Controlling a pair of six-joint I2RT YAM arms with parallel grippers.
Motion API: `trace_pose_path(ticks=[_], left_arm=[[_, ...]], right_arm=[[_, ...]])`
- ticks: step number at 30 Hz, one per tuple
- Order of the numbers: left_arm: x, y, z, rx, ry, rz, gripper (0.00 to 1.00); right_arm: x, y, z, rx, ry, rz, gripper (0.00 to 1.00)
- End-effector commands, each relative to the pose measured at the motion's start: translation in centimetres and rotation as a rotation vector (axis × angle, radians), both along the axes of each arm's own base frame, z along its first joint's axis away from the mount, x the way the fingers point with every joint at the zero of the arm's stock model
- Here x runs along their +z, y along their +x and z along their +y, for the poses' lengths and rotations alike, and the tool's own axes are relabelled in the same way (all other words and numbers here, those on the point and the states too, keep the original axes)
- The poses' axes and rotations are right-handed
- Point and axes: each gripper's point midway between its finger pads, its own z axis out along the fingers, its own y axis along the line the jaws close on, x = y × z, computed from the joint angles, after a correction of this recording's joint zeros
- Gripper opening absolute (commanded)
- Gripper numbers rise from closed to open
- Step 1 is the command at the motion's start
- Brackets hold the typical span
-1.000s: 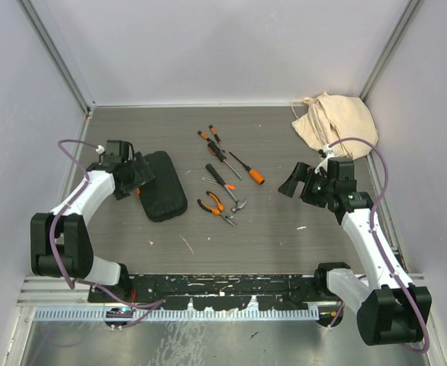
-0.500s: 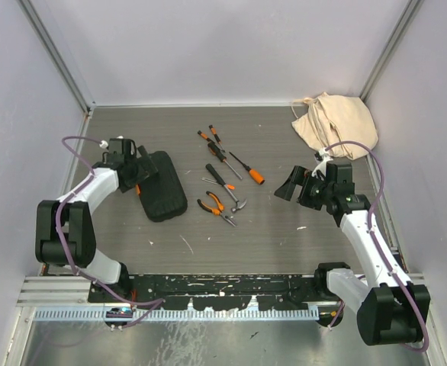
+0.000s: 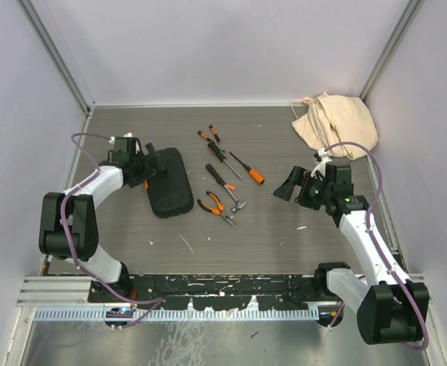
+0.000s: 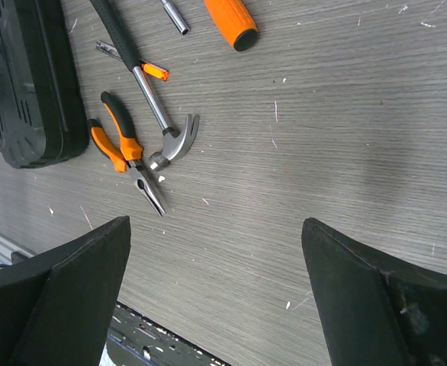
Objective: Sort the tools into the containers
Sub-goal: Move the storage box to the center of the board.
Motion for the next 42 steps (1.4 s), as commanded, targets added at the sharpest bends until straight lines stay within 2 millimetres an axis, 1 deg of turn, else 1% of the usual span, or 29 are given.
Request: trace_pose_path(ticks=[1,8,12,17,19,21,24,25,29,32,35,38,42], left_arm=[[-0.6,-1.0,-4.6,-0.144,-0.043,0.009,0.93],[-0.6,-1.9,-10.5,-0.205,-0.103,0.023,0.93],[-0.7,-3.1,-14.0,-0.221,-0.139,0.035,0.92],[-0.4,-4.4,-18.1,-0.224,-0.175,0.028,0.92],[-0.2,-4.8,-19.7,-0.234,-0.172,0.02,0.93],[0.0,-5.0,-20.5,-0.235,-0.162,0.02,0.93],[0.8,-4.8,-20.4,-0.227,-0.146,0.011,0.94],[1.1,-4.7,-20.0,-0.226,-0.124,0.007,0.95],[3.7,-4.1,-18.3,-0.23,-0.037,-0.054,1.0],[5.9,-3.8,-16.8,-0.239,-0.018,-0.104,0.98],[7.7,-3.8,-15.1,-0.242,-0.021,-0.141,0.98],[8.9,-4.3,-12.8,-0.226,-0.016,-0.168,0.98],[9.0,-5.5,-9.3,-0.184,0.006,-0.177,0.98]], right_arm=[[0.6,0.7,0.3,0.001,0.023,-0.041,0.97],[0.4,0.7,-0.1,-0.035,0.011,-0.039,0.96],[0.2,0.7,-0.3,-0.046,0.009,-0.034,0.96],[-0.1,0.5,-0.5,-0.061,0.003,-0.031,0.96],[-0.2,0.5,-0.6,-0.068,-0.003,-0.034,0.96],[-0.1,0.5,-0.6,-0.066,-0.004,-0.042,0.96],[0.2,0.6,-0.6,-0.065,-0.006,-0.054,0.96],[0.2,0.6,-0.6,-0.065,-0.007,-0.054,0.96],[0.2,0.5,-0.7,-0.066,-0.023,-0.051,0.97],[0.3,0.6,-0.3,-0.053,-0.05,-0.055,0.97],[0.7,0.6,1.3,-0.022,-0.059,-0.067,0.97],[1.1,0.5,4.2,0.024,-0.056,-0.088,0.97],[0.9,0.0,8.0,0.074,-0.053,-0.099,0.96]])
